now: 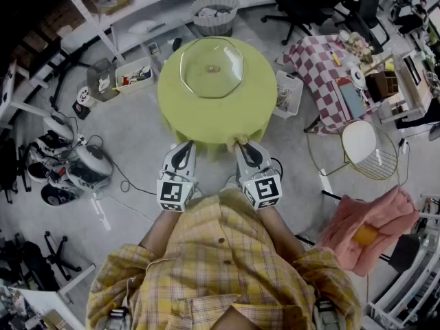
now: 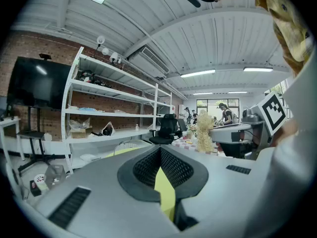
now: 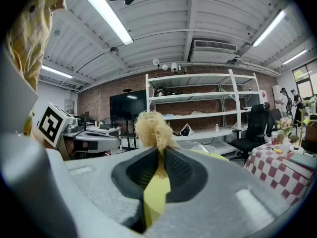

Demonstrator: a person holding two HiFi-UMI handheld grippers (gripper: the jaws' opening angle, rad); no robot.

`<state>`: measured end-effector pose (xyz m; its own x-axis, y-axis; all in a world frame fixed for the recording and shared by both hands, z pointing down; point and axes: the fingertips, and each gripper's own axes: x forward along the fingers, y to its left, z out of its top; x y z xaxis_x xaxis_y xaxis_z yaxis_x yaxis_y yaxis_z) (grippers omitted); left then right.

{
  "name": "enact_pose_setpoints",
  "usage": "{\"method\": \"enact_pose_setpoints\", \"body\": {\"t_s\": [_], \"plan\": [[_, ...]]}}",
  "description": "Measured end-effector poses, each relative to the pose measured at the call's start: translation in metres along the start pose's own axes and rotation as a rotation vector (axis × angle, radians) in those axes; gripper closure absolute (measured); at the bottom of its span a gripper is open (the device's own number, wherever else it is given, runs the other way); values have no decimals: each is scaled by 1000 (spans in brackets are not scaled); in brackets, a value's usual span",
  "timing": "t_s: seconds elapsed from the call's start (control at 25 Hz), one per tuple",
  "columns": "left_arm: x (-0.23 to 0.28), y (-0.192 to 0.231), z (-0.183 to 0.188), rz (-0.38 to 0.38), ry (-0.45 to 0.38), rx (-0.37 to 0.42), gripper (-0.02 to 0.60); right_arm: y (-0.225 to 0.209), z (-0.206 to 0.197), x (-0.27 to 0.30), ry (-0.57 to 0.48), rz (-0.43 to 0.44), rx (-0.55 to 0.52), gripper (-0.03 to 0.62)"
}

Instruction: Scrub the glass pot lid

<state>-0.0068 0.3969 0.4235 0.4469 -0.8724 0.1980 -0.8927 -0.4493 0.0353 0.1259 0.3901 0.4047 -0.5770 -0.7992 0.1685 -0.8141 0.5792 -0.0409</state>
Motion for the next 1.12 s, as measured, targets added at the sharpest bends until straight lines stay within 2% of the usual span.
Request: {"method": "enact_pose_setpoints", "body": {"t_s": [0.4, 0.68, 1.12], "plan": [[10, -6, -4, 24, 4, 5, 578, -17, -7, 1, 6, 5, 14, 559], [21, -23, -5, 53, 20, 1, 578, -36, -8, -6, 2, 40, 28, 559], [34, -50, -14, 140, 49, -19, 578, -64, -15, -17, -19, 99, 28, 560]]}}
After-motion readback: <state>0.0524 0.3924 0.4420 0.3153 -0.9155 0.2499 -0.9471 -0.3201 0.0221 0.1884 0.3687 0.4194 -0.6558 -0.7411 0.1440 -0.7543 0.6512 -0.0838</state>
